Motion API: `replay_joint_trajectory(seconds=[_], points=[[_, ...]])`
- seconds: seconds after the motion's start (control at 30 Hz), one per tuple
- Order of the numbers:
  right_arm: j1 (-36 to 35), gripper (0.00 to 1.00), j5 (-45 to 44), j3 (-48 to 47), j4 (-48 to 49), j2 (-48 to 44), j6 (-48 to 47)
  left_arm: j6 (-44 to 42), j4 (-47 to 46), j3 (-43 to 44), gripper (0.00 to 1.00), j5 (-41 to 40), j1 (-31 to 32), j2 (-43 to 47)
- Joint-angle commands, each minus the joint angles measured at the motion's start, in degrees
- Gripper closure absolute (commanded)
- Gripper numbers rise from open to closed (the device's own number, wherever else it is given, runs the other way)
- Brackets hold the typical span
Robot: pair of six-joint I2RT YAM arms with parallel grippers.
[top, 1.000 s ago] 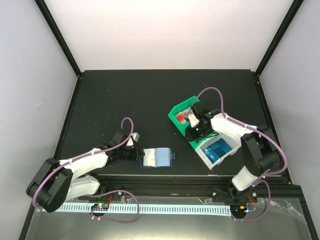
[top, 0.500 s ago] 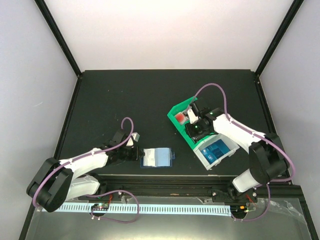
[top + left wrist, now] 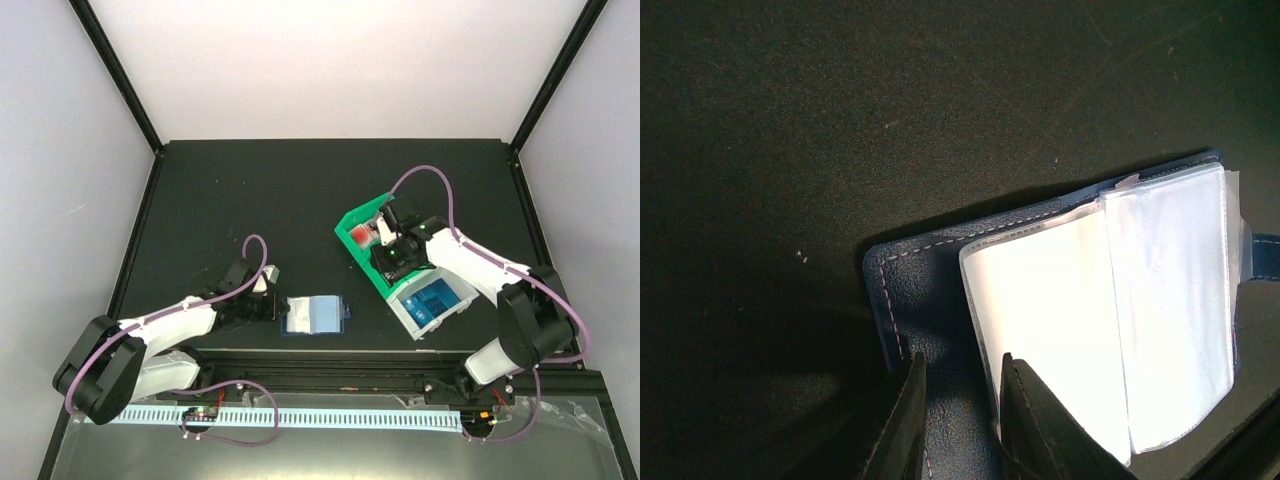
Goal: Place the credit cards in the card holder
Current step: Pick up the credit card from the storage box.
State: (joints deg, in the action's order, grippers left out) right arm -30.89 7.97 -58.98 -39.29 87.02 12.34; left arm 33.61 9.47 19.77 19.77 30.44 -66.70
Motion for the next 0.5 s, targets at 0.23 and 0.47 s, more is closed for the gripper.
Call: replay_joint_trajectory(seconds=[0.23,0.47], points=[[-0.83,0.8,2.42,1.89,4.16,5.18,-1.56,0.28,2.75,1.59,0.77,-1.79,-0.38,0.91],[-0.83,0.99,0.26,3.21,4.36,0.24,-0.74,0.74,4.24,2.32,0.75,-2.91,-0.45,1.58]])
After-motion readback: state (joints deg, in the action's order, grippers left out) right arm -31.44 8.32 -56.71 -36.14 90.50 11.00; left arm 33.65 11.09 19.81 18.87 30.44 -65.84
